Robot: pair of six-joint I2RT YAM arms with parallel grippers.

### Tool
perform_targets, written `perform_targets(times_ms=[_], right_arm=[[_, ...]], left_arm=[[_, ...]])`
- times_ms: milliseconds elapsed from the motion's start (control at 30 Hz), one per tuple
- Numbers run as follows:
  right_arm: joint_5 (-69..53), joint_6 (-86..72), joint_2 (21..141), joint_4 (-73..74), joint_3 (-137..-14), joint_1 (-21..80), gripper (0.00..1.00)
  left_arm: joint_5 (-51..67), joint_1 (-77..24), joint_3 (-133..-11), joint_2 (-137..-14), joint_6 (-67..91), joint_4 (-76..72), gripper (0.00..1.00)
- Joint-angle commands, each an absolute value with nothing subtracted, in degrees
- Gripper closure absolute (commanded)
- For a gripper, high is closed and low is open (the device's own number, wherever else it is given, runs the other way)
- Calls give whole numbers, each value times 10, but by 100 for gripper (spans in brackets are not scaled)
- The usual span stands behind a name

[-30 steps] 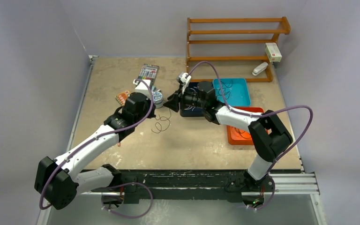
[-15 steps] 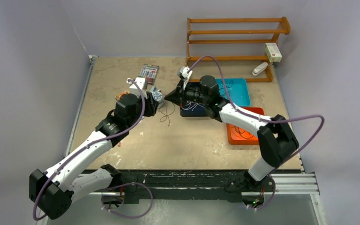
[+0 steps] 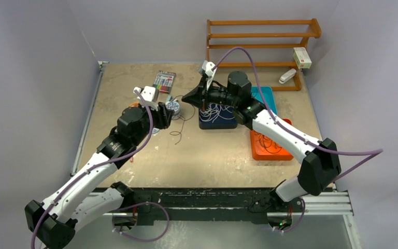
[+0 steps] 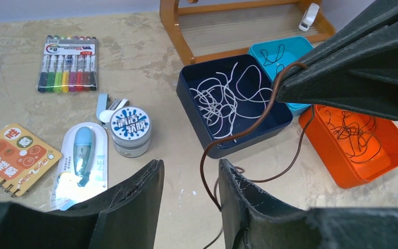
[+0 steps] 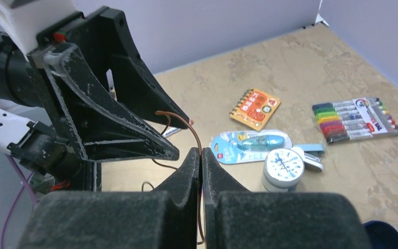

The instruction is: Untangle the cables

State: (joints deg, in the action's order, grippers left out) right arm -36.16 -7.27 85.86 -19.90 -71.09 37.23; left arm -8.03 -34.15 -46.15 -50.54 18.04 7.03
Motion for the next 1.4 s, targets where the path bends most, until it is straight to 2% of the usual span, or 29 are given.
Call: perform_targets(times_ms=[0,500,633,800,1033,1133,1200,1367], right_arm=[[-373,-48,849,-156,-747,374,100],[-404,-37,852,-120,-767,375,100],[-418,-35,858,-113,-771,375,100],[-425,-32,863,-109,-775,375,100],[-394,-26,856,-122,-755,375,100],[-386,-28,844,-144,-730,375,95],[-381,-32,834,-170,-712,375,85],[-379,-23,821,-203,-684,375,68]], left_arm=[[-62,-344,-487,-483,130,62,57],[-7,-344,-508,-496,106,48,57],[0,-343,-514,-505,105,37,60],[12,-344,-526,-521,106,31,73],[15,-344,-545,-527,117,29,100],[13,-344,-554,-524,122,32,100],[13,-343,-562,-525,122,40,100],[13,-344,-574,-525,121,48,100]])
